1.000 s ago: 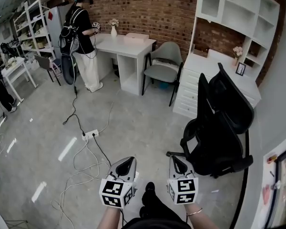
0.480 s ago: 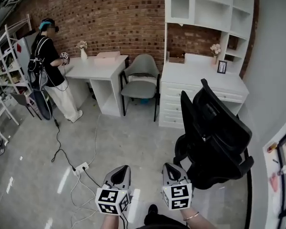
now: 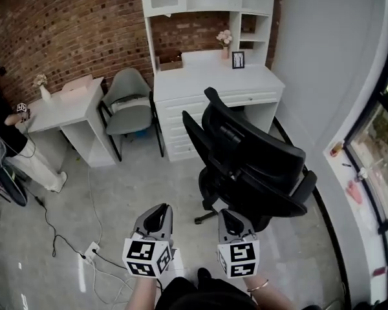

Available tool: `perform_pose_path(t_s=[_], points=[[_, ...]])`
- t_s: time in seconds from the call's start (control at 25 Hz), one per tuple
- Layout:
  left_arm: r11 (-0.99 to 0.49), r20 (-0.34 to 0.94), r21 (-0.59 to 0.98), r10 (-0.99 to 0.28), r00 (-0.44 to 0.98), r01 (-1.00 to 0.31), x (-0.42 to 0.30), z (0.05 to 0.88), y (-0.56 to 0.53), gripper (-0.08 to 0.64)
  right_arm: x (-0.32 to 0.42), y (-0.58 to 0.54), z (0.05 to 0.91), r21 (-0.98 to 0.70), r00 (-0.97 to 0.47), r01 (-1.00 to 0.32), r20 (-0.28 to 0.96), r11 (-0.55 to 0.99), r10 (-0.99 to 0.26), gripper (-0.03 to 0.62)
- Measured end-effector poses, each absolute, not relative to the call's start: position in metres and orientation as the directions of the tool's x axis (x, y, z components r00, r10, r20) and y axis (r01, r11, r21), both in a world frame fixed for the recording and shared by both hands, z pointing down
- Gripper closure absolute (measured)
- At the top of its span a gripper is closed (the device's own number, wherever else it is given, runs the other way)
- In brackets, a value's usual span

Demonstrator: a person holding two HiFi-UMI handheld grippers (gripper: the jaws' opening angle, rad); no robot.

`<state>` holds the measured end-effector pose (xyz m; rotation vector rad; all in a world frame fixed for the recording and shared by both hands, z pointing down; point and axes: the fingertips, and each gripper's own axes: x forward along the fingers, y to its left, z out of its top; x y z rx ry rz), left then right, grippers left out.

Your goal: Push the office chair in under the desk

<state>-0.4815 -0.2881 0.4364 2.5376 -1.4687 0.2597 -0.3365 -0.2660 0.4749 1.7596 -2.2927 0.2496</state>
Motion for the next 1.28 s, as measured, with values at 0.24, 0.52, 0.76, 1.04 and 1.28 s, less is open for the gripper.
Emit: perform_pose_path(t_s=[0.24, 0.52, 0.76, 1.04, 1.28], points=[[-0.655, 0.192, 0.055, -0.734, 0.651, -0.754, -0.434, 0.412, -0.315, 0.518, -0.297, -0.242, 0.451, 0.020, -0.045, -0.999, 0.212, 0.050, -0.976, 0.588], [-0.790, 0.170, -0.003, -0.605, 0.778, -0.614, -0.391, 0.381, -0.321, 0.355, -0.268, -0.202, 0.427, 0.051, 0.211, -0.977, 0.173, -0.205, -0.962, 0.586], [-0.826, 0.157, -0.019, -0.559, 0.815, -0.563, -0.368, 0.359, -0.329, 0.267, -0.247, -0.181, 0.414, 0.116, 0.341, -0.939, 0.178, -0.324, -0.923, 0.488], [-0.829, 0.174, -0.054, -0.557, 0.812, -0.556, -0.350, 0.345, -0.344, 0.250, -0.212, -0.179, 0.402, 0.204, 0.410, -0.905, 0.187, -0.373, -0.893, 0.392], [-0.839, 0.157, -0.113, -0.545, 0.824, -0.533, -0.330, 0.324, -0.349, 0.250, -0.180, -0.189, 0.395, 0.329, 0.484, -0.851, 0.188, -0.409, -0.855, 0.353]])
